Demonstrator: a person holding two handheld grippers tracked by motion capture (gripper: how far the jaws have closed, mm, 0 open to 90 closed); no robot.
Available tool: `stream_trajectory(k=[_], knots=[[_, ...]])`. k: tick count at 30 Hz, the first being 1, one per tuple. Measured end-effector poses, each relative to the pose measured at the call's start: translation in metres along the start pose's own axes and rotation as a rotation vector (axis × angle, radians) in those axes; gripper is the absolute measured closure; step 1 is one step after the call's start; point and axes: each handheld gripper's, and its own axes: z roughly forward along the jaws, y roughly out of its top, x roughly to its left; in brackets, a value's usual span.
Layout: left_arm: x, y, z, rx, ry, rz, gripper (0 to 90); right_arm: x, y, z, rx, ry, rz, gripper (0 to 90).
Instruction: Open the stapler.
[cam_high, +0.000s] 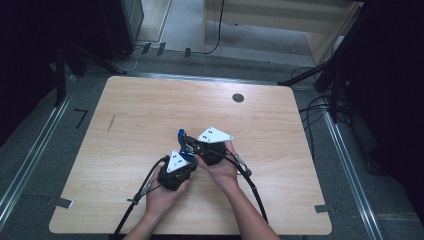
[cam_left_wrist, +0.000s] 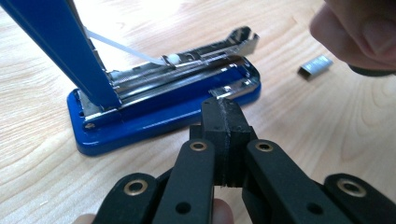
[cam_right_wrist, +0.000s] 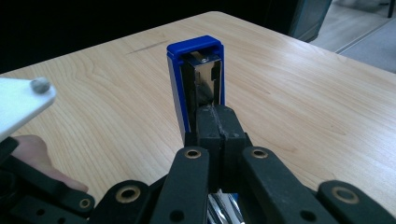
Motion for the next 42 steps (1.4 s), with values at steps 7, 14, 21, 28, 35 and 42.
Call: stream_trajectory(k=[7,14,21,28,35,42], knots=[[-0.008,0.007,0.012,-0.043,0.021,0.021,90.0,-0.005,0.002,0.000,0.019,0.035,0.004,90.0],[-0.012,0.020,0.023,-0.070,0.030,0.022,90.0,-0.011,0.002,-0.003,0.022,0.054,0.009,90.0],[-0.011,0.022,0.031,-0.091,0.038,0.012,90.0,-0.013,0.002,-0.002,0.024,0.070,0.007,90.0],[-0.013,0.024,0.037,-0.107,0.054,0.013,90.0,-0.015,0.002,-0.002,0.024,0.080,0.000,90.0],[-0.012,0.025,0.041,-0.097,0.036,-0.009,90.0,-0.018,0.002,-0.001,0.022,0.099,0.014,90.0],[-0.013,0.025,0.041,-0.095,0.036,-0.001,90.0,-0.020,0.003,-0.001,0.026,0.121,-0.006,90.0]])
